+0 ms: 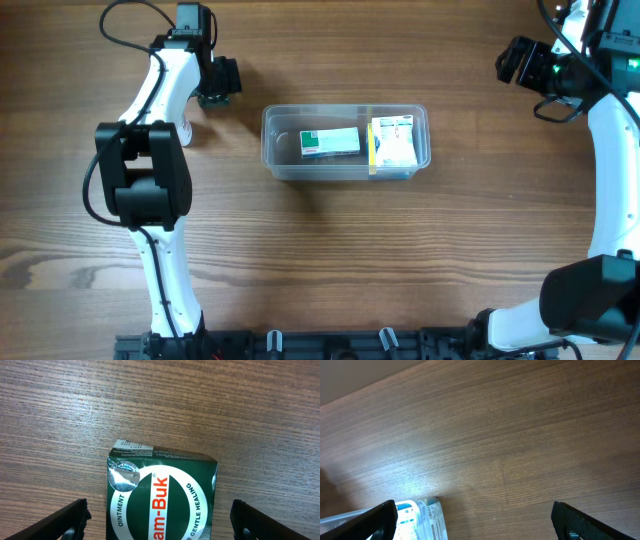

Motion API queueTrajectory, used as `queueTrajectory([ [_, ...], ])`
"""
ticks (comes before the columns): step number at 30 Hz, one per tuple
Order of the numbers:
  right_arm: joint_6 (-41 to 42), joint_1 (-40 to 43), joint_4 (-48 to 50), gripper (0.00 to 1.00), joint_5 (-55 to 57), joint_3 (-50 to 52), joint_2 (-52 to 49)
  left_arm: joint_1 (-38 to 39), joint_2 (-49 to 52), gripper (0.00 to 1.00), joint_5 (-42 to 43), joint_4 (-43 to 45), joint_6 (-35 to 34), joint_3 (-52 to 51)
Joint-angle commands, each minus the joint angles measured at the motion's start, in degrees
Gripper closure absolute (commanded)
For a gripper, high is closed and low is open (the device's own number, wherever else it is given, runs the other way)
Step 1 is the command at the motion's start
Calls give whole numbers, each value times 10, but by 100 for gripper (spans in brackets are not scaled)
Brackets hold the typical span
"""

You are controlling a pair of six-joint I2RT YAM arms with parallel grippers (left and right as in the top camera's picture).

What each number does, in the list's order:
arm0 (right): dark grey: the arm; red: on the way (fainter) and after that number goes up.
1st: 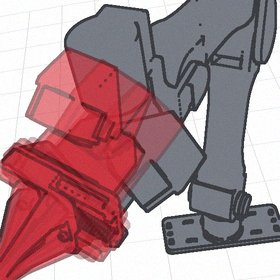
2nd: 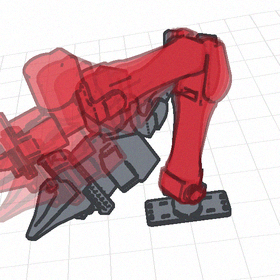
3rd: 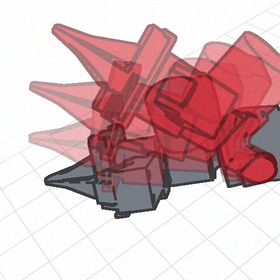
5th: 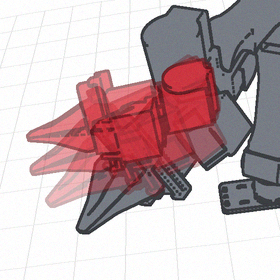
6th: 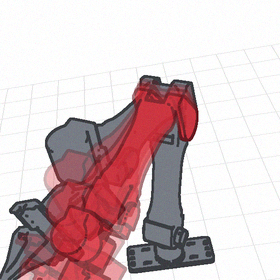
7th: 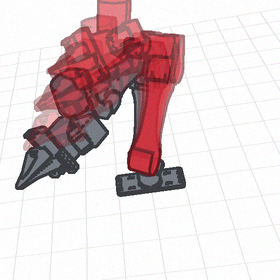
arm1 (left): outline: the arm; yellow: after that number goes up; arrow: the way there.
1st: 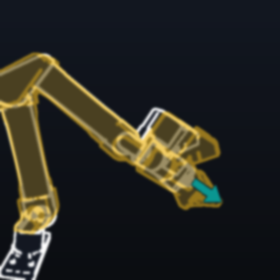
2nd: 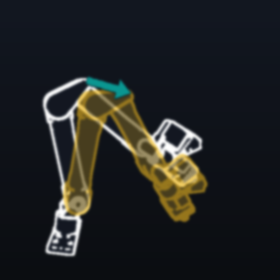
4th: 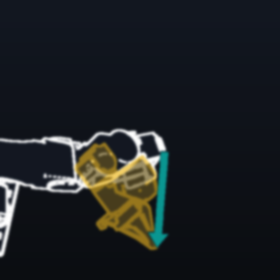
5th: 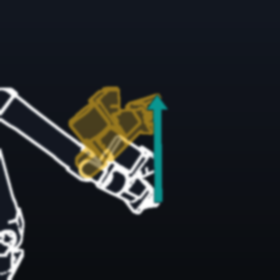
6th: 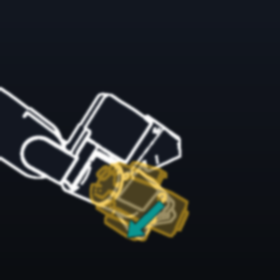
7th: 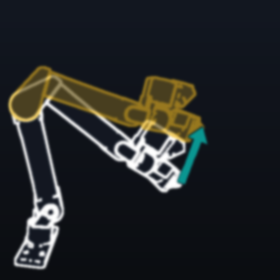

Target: Pack container

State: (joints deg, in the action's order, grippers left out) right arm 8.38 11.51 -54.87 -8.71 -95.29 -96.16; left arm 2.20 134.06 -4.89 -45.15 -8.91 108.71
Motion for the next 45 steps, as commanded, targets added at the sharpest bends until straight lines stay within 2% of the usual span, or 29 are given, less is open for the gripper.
queueTrajectory([
  [1, 8, -2, 0, 0, 3, -3, -1, -1, 17, 9, -12, -5, -3, 1],
  [10, 8, -2, 0, 0, 3, -3, -1, 0, 19, 29, -9, -10, -3, 0],
  [23, 8, -2, 0, 0, 3, -3, -1, 0, 43, 26, -9, -19, -3, 0],
  [27, 8, -2, 0, 0, 3, -3, -1, -1, 45, 40, -10, -14, -3, 1],
  [30, 8, -2, 0, 0, 3, -3, -1, -1, 44, 55, -10, -10, -3, 1],
  [31, 8, -2, 0, 0, 3, -3, -1, 0, 44, 57, -10, -10, -3, 1],
  [45, 8, -2, 0, 0, 3, -3, -1, 12, -3, 53, -10, -25, -3, 28],
])
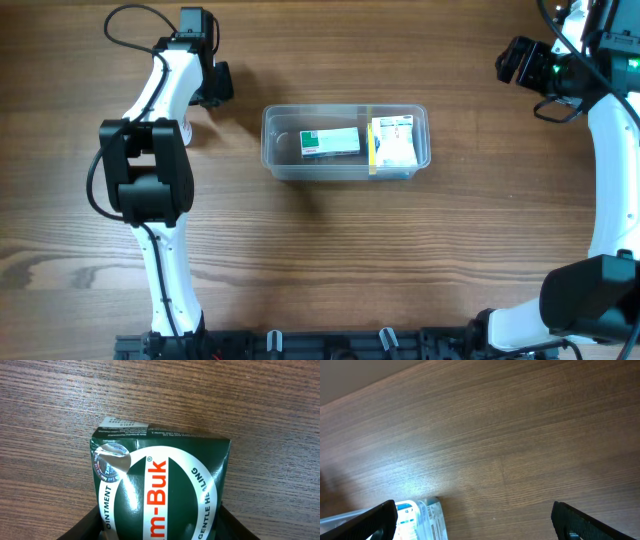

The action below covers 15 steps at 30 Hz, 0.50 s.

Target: Pack container

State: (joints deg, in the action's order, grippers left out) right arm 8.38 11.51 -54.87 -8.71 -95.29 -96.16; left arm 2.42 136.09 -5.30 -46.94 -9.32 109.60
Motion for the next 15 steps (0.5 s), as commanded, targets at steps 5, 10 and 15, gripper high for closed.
queueTrajectory([
  [5, 8, -2, 0, 0, 3, -3, -1, 26, -80, 53, -6, -12, 1, 25],
  [10, 8, -2, 0, 0, 3, -3, -1, 45, -139, 53, -6, -35, 1, 25],
  [15, 8, -2, 0, 0, 3, -3, -1, 55, -183, 53, -6, -66, 0, 25],
])
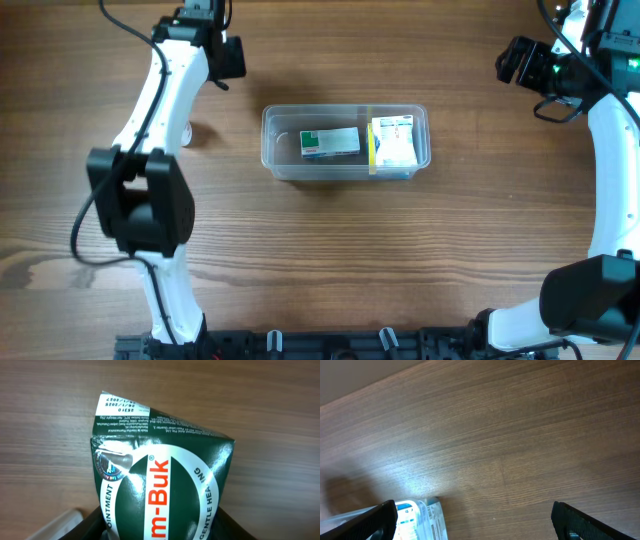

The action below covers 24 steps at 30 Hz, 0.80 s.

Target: Pack container

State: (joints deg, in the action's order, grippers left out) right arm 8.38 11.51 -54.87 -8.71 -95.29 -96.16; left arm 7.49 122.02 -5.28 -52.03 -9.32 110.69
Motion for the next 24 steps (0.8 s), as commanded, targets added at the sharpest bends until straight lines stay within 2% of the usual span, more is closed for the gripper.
queueTrajectory([
  [1, 8, -2, 0, 0, 3, -3, -1, 6, -50, 53, -6, -23, 0, 14],
  [10, 8, -2, 0, 0, 3, -3, -1, 55, -103, 47, -6, -111, 0, 14],
  [19, 8, -2, 0, 0, 3, -3, -1, 139, -110, 51, -6, -216, -4, 14],
  [24, 8, -2, 0, 0, 3, -3, -1, 196, -110, 50, -5, -237, -23, 14],
])
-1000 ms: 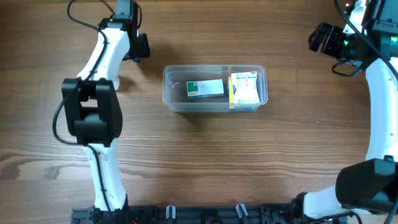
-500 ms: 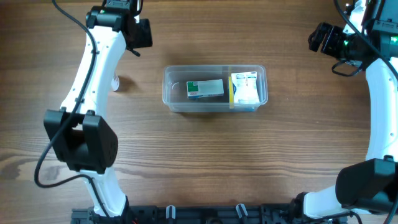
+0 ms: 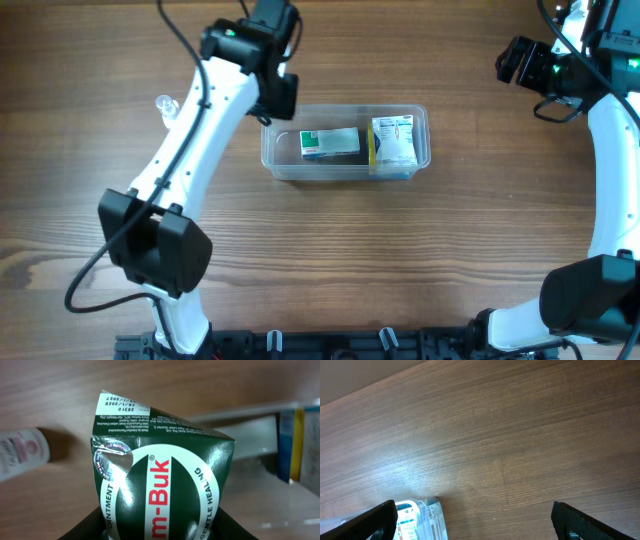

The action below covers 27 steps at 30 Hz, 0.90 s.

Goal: Pack container
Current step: 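Carry the Zam-Buk box right and lower it into the container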

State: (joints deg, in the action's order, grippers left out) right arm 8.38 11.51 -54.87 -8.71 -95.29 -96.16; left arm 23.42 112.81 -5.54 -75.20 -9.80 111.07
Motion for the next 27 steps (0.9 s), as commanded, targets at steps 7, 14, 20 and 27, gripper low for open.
queueTrajectory([
  [7, 8, -2, 0, 0, 3, -3, -1, 102, -18, 51, -2, -1, -89, 10],
  [14, 8, -2, 0, 0, 3, -3, -1, 163, -3, 54, 12, 0, -139, 10],
  [20, 8, -2, 0, 0, 3, -3, -1, 200, 31, 55, 12, 7, -177, 10],
  [27, 8, -2, 0, 0, 3, -3, -1, 207, 79, 55, 12, 11, -224, 10],
])
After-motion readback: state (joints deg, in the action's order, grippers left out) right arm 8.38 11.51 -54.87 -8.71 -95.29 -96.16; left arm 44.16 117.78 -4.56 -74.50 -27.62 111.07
